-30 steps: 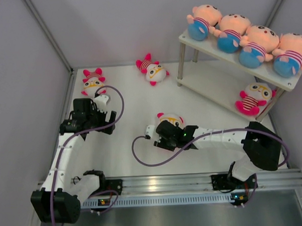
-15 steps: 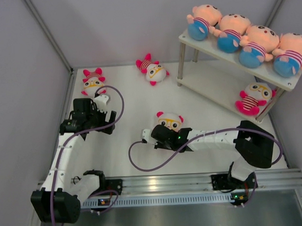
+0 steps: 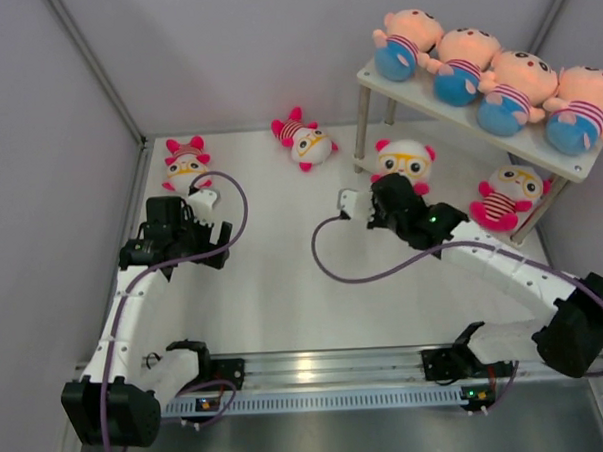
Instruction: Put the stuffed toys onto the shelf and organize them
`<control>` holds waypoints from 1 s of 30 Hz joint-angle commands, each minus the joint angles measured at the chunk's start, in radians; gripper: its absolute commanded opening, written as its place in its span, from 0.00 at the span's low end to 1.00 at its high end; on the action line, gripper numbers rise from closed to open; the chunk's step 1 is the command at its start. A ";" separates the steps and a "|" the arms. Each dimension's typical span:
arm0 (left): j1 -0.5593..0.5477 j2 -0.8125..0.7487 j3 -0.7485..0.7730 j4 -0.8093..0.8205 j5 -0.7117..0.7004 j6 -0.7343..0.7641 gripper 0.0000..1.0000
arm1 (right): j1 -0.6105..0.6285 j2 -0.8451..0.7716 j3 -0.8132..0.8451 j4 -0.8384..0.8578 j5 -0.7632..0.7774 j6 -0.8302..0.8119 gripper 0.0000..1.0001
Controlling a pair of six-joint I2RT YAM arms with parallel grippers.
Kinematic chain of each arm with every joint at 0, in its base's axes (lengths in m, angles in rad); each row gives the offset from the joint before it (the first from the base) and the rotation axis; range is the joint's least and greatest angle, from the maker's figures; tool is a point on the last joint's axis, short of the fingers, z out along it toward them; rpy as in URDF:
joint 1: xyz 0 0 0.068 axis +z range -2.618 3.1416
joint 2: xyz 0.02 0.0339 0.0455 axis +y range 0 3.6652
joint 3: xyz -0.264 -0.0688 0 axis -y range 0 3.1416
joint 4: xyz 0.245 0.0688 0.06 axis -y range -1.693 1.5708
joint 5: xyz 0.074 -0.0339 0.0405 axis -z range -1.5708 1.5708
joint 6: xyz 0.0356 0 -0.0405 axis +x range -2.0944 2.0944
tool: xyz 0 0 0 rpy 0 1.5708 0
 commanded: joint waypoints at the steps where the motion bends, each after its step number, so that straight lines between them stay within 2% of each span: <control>1: 0.005 -0.014 -0.008 0.035 0.006 0.010 0.98 | -0.177 -0.046 0.038 -0.013 -0.070 -0.215 0.00; 2: 0.005 -0.013 -0.008 0.033 0.003 0.010 0.98 | -0.266 -0.041 0.049 -0.013 -0.113 -0.229 0.00; 3: 0.005 -0.014 -0.008 0.035 0.003 0.010 0.98 | -0.308 -0.038 0.063 -0.001 -0.186 -0.247 0.00; 5: 0.005 -0.014 -0.008 0.035 0.001 0.012 0.98 | -0.409 -0.017 0.063 0.018 -0.228 -0.295 0.00; 11: 0.005 -0.010 -0.008 0.035 -0.005 0.013 0.98 | -0.597 0.055 0.072 0.059 -0.326 -0.362 0.00; 14: 0.005 -0.004 -0.008 0.035 -0.005 0.013 0.98 | -0.685 0.095 0.094 0.053 -0.348 -0.378 0.00; 19: 0.005 0.013 -0.005 0.035 -0.002 0.013 0.98 | -0.733 0.133 0.101 0.093 -0.391 -0.402 0.02; 22: 0.005 0.015 -0.002 0.035 -0.008 0.015 0.98 | -0.741 0.164 0.106 0.090 -0.393 -0.402 0.08; 25: 0.005 0.018 -0.006 0.035 -0.013 0.016 0.98 | -0.751 0.181 0.094 0.108 -0.393 -0.385 0.18; 27: 0.005 0.019 -0.009 0.035 -0.011 0.018 0.98 | -0.759 0.181 0.078 0.129 -0.380 -0.370 0.30; 28: 0.005 0.019 -0.009 0.035 -0.011 0.019 0.98 | -0.761 0.175 0.071 0.136 -0.377 -0.368 0.40; 30: 0.005 0.019 -0.009 0.035 -0.006 0.018 0.98 | -0.761 0.161 0.054 0.151 -0.368 -0.362 0.44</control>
